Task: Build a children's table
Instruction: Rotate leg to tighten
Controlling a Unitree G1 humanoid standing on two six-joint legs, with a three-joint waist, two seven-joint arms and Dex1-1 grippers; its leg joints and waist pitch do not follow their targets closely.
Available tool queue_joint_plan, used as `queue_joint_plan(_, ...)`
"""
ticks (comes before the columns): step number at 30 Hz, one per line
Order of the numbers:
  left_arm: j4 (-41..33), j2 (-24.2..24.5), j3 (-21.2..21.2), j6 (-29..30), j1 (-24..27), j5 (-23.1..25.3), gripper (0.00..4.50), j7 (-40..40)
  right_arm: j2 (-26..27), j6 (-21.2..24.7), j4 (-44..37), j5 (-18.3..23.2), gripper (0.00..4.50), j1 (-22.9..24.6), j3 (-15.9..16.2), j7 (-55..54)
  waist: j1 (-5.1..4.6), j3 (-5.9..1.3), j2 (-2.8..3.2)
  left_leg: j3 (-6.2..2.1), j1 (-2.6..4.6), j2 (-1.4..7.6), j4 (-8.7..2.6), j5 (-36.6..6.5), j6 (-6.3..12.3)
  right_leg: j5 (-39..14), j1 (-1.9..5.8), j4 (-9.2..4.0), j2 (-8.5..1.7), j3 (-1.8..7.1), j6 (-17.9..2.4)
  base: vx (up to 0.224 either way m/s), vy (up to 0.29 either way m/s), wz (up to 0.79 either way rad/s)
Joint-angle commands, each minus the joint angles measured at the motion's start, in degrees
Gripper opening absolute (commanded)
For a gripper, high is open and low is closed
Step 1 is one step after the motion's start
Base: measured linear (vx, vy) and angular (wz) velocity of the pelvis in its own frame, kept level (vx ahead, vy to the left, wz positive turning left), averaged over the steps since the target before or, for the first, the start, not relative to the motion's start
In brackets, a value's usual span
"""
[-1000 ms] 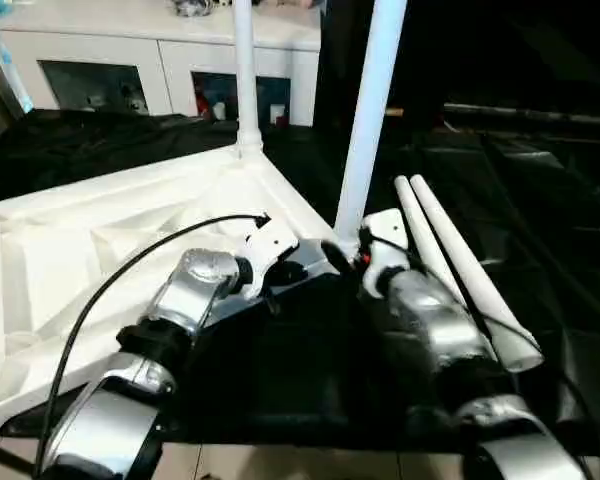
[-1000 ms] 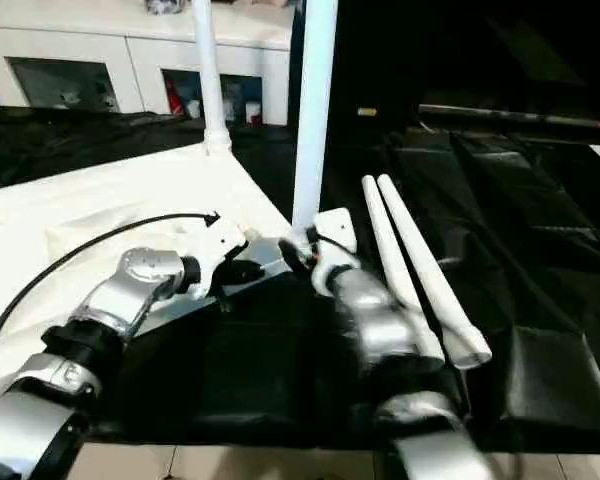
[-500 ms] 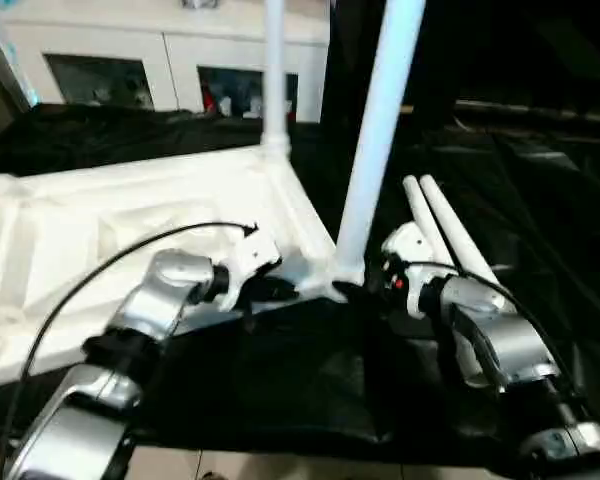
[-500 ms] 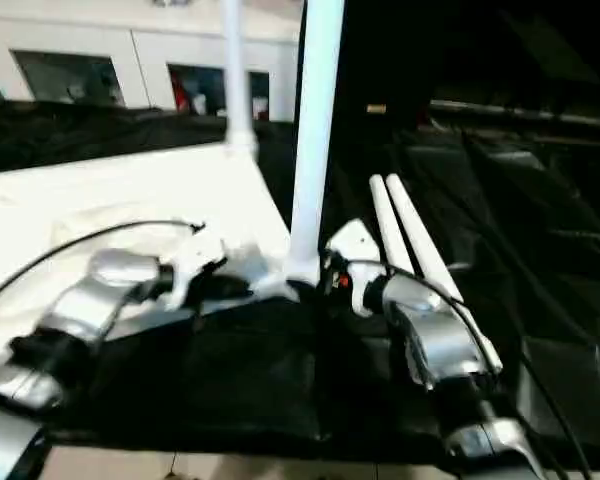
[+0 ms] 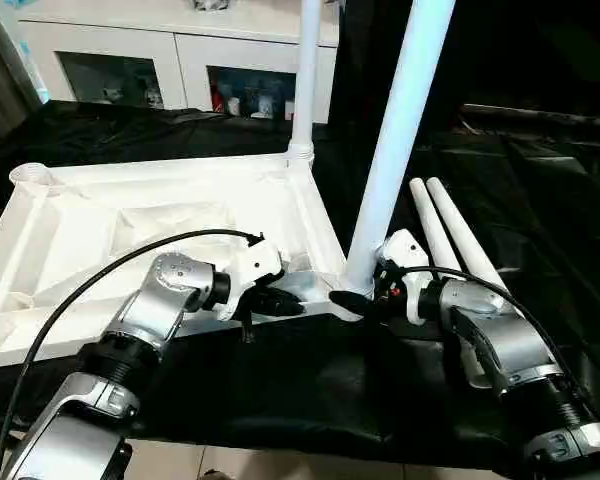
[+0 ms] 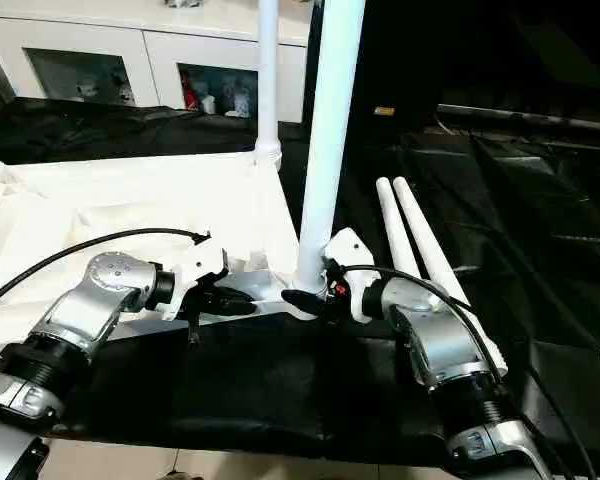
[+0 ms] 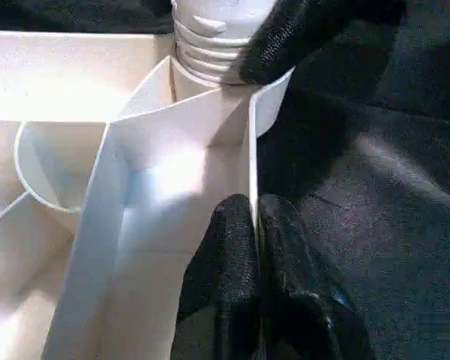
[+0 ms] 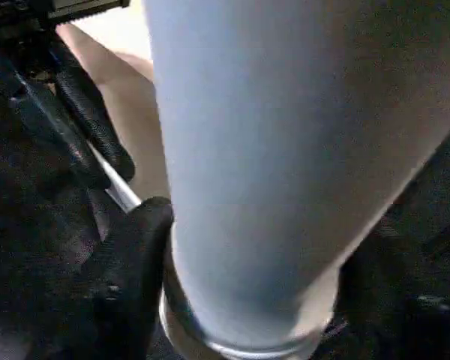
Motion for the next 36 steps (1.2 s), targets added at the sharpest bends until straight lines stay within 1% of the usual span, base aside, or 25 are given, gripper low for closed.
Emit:
queue_joint_plan(1, -1.6, -0.1, -0.3, 0.2, 0.1, -0.8, 0.0, -0.2, -0.1, 0.5, -1.3, 0.0, 3.06, 0.3, 0.5, 0.3, -0.06, -3.64, -0.1, -0.64, 1.25, 1.71, -4.03, -16.9, 0.67, -16.7, 2.41, -3.33, -2.17, 1.47, -11.0, 0.0, 0.0, 0.0)
queue_joint_plan(3, -1.6, -0.1, -0.2, 0.3, 0.2, -0.8, 0.0, 0.1, 0.1, 0.6, -0.8, -0.2, 2.85, 0.5, 0.5, -0.1, -0.08, -3.62, -0.15, -0.61, 1.26, 1.7, -4.0, -16.9, 0.75, -16.8, 2.4, -3.35, -2.17, 1.47, -11.0, 0.0, 0.0, 0.0)
queue_joint_plan(6, -1.0, -0.8, 0.2, 0.8, 0.1, -0.5, 0.0, 1.9, 1.1, 0.1, 1.0, -1.0, 2.79, 1.1, 0.4, -2.5, -0.1, -3.56, -0.12, -0.63, 1.31, 1.7, -4.03, -17.6, 0.49, -18.2, 2.33, -3.53, -2.18, 1.46, -10.7, 0.0, 0.0, 0.0)
queue_joint_plan(7, 0.9, -2.3, 0.6, 1.0, -0.8, 0.2, 0.0, 5.3, 3.6, -0.1, 4.5, -1.8, 2.75, 0.9, -1.3, -8.7, -0.3, -3.42, -0.05, -0.65, 1.32, 1.63, -4.06, -18.7, -0.3, -20.1, 1.99, -3.77, -2.27, 1.48, -10.4, 0.0, 0.0, 0.0)
queue_joint_plan(9, 1.5, -2.8, 0.7, 0.9, -1.1, 0.5, 0.0, 6.3, 4.5, -0.1, 5.7, -2.1, 2.75, 0.8, -1.9, -11.0, -0.45, -3.41, -0.13, -0.84, 1.5, 1.59, -4.21, -20.3, -1.06, -22.9, 2.0, -4.03, -2.24, 1.33, -9.6, 0.0, 0.0, 0.0)
queue_joint_plan(10, 4.4, -5.3, 1.6, 1.2, -2.9, 1.4, 0.0, 11.9, 8.1, 0.8, 9.2, -2.1, 2.75, -0.1, -4.6, -19.2, -0.46, -3.37, 0.04, -0.89, 1.57, 1.64, -4.26, -20.8, -1.24, -23.3, 1.9, -4.05, -2.23, 1.36, -9.4, 0.0, 0.0, 0.0)
queue_joint_plan(11, 4.4, -5.3, 1.6, 1.2, -2.9, 1.4, 0.0, 11.9, 8.1, 0.8, 9.2, -2.1, 2.75, -0.1, -4.6, -19.2, -0.88, -3.21, 0.0, -0.86, 1.74, 1.45, -4.24, -22.4, -1.73, -25.1, 1.5, -4.39, -2.04, 1.33, -8.9, 0.0, 0.0, 0.0)
queue_joint_plan(12, 6.3, -6.9, 2.0, 1.3, -4.1, 1.9, 0.0, 15.5, 10.5, 1.6, 11.2, -1.8, 2.75, -0.9, -6.5, -24.7, -1.04, -3.24, 0.04, -1.05, 1.78, 1.37, -4.25, -23.7, -2.27, -27.2, 1.52, -4.59, -2.17, 1.2, -8.3, 0.0, 0.0, 0.0)
queue_joint_plan(14, 8.7, -9.0, 2.3, 1.2, -5.6, 2.4, 0.0, 19.4, 13.7, 2.3, 13.8, -1.2, 2.74, -2.1, -8.9, -31.6, -1.34, -3.11, 0.11, -1.16, 1.96, 1.22, -4.23, -25.2, -2.69, -29.9, 1.13, -5.1, -2.2, 1.12, -7.3, 0.0, 0.0, 0.0)
queue_joint_plan(16, 10.6, -10.9, 2.2, 0.5, -6.9, 2.7, 0.0, 21.7, 16.6, 2.5, 15.8, -0.3, 2.74, -3.5, -11.0, -37.3, -1.58, -3.09, -0.04, -1.35, 1.91, 1.18, -4.24, -26.3, -2.37, -31.9, 1.22, -5.46, -2.26, 0.92, -6.4, 0.0, 0.0, 0.0)
queue_joint_plan(18, 11.2, -11.3, 1.9, 0.0, -7.3, 3.0, 0.0, 21.9, 17.6, 2.0, 16.5, -0.7, 2.74, -4.3, -11.2, -38.9, -1.62, -3.13, 0.45, -1.56, 2.11, 1.11, -4.24, -27.1, -2.6, -32.4, 1.06, -5.63, -2.2, 0.82, -5.7, 0.0, 0.0, 0.0)
queue_joint_plan(19, 11.5, -11.5, 1.7, -0.4, -7.5, 3.3, 0.0, 21.9, 18.0, 1.2, 16.9, -1.5, 2.74, -4.8, -10.8, -40.0, -1.81, -3.13, 0.34, -1.64, 1.82, 1.05, -4.33, -27.5, -2.52, -32.7, 1.16, -5.71, -2.21, 0.71, -5.4, 0.0, 0.0, 0.0)
queue_joint_plan(22, 13.1, -11.3, 1.1, -2.6, -8.2, 4.1, 0.0, 21.9, 18.7, -0.9, 18.1, -2.5, 2.74, -5.8, -10.1, -39.8, -1.91, -3.13, 0.39, -1.72, 1.82, 0.98, -4.3, -28.4, -2.24, -33.4, 1.06, -6.0, -2.23, 0.61, -4.7, 0.0, 0.0, 0.0)
queue_joint_plan(23, 13.6, -11.3, 1.2, -3.1, -8.4, 4.1, 0.0, 22.0, 18.7, -1.7, 18.1, -2.9, 3.09, -5.9, -10.0, -39.6, -1.91, -3.13, 0.35, -1.72, 1.88, 1.0, -4.28, -28.6, -2.21, -33.5, 1.02, -6.01, -2.23, 0.6, -4.7, 0.0, 0.0, 0.0)
queue_joint_plan(24, 14.0, -11.1, 1.3, -3.6, -8.5, 4.2, 0.0, 21.8, 18.9, -2.3, 17.8, -2.7, 3.44, -5.9, -10.0, -38.9, -1.86, -3.09, 0.37, -1.7, 2.02, 1.0, -4.22, -28.9, -2.09, -33.8, 0.86, -6.12, -2.25, 0.62, -4.7, 0.0, 0.0, 0.0)
queue_joint_plan(25, 14.6, -10.8, 1.3, -4.7, -8.6, 4.3, 0.0, 21.7, 18.9, -3.2, 17.2, -2.7, 3.46, -6.0, -10.0, -38.8, -1.89, -3.05, 0.6, -1.73, 2.01, 1.0, -4.27, -29.3, -2.08, -34.0, 0.86, -6.22, -2.21, 0.57, -4.8, 0.0, 0.0, 0.0)
queue_joint_plan(27, 14.8, -10.7, 1.3, -5.0, -8.7, 4.3, 0.0, 21.7, 18.8, -3.6, 16.9, -2.6, 3.53, -6.1, -10.0, -38.7, -1.88, -3.16, 0.48, -1.8, 1.67, 0.99, -4.31, -28.5, -1.81, -33.5, 1.18, -5.99, -2.29, 0.58, -5.0, 0.0, 0.0, 0.0)
queue_joint_plan(28, 15.1, -10.5, 1.4, -6.3, -8.7, 4.3, 0.0, 21.6, 17.6, -3.6, 14.4, -3.5, 3.77, -5.8, -8.8, -38.2, -1.8, -3.17, 0.5, -1.77, 1.64, 1.02, -4.35, -28.0, -1.76, -33.2, 1.22, -5.95, -2.28, 0.59, -5.0, 0.0, 0.0, 0.0)
queue_joint_plan(30, 15.3, -10.4, 1.7, -7.9, -8.7, 4.4, 0.0, 22.3, 15.9, -2.7, 9.4, -3.6, 3.77, -4.5, -7.9, -36.3, -1.66, -3.05, 0.52, -1.61, 1.78, 0.99, -4.31, -27.7, -1.44, -33.0, 1.01, -6.03, -2.13, 0.63, -4.9, 0.0, 0.0, 0.0)
queue_joint_plan(31, 15.4, -10.4, 2.0, -8.9, -8.7, 4.2, 0.0, 22.5, 15.1, -1.8, 6.5, -3.4, 3.77, -3.4, -7.8, -35.1, -1.52, -3.01, 0.19, -1.48, 1.8, 1.03, -4.27, -27.3, -0.99, -33.4, 0.98, -6.04, -2.16, 0.74, -4.6, 0.0, 0.0, 0.0)
queue_joint_plan(32, 15.4, -10.6, 2.6, -9.3, -8.7, 3.8, 0.28, 22.8, 14.1, -0.8, 3.3, -2.9, 3.84, -2.2, -7.7, -33.9, -1.46, -2.97, 0.22, -1.56, 1.6, 0.97, -4.31, -26.9, -0.81, -33.5, 1.21, -6.02, -2.16, 0.69, -4.5, 0.0, 0.0, 0.0)
queue_joint_plan(33, 15.3, -10.7, 3.3, -9.7, -8.9, 3.2, 0.28, 23.4, 12.7, 0.7, -1.1, -2.3, 3.84, -0.4, -7.6, -32.3, -1.49, -2.99, 0.1, -1.53, 1.41, 0.97, -4.36, -26.4, -0.66, -33.6, 1.34, -6.0, -2.16, 0.7, -4.3, 0.0, 0.0, 0.0)
queue_joint_plan(34, 15.3, -10.7, 3.3, -9.7, -8.9, 3.2, 0.45, 23.4, 12.7, 0.7, -1.1, -2.3, 3.86, -0.4, -7.6, -32.3, -1.04, -2.95, 0.12, -1.47, 1.48, 1.07, -4.39, -25.7, -0.3, -33.8, 1.35, -6.09, -2.13, 0.77, -3.6, 0.0, 0.0, 0.0)
queue_joint_plan(35, 15.3, -10.8, 3.8, -10.0, -9.2, 2.9, 0.57, 23.7, 11.6, 1.5, -4.3, -1.8, 3.86, 1.1, -7.6, -31.2, -1.12, -2.98, 0.09, -1.44, 1.54, 1.08, -4.32, -25.6, -0.22, -33.7, 1.16, -6.06, -2.19, 0.86, -3.6, 0.0, 0.0, 0.0)
queue_joint_plan(36, 15.2, -10.7, 4.5, -10.4, -9.5, 2.5, 0.61, 24.4, 9.8, 2.7, -8.9, -0.9, 3.86, 3.4, -7.6, -29.3, -1.01, -3.19, -0.5, -1.45, 1.1, 1.15, -4.41, -23.8, 0.12, -32.5, 1.62, -5.87, -2.28, 0.81, -3.9, 0.0, 0.0, 0.0)
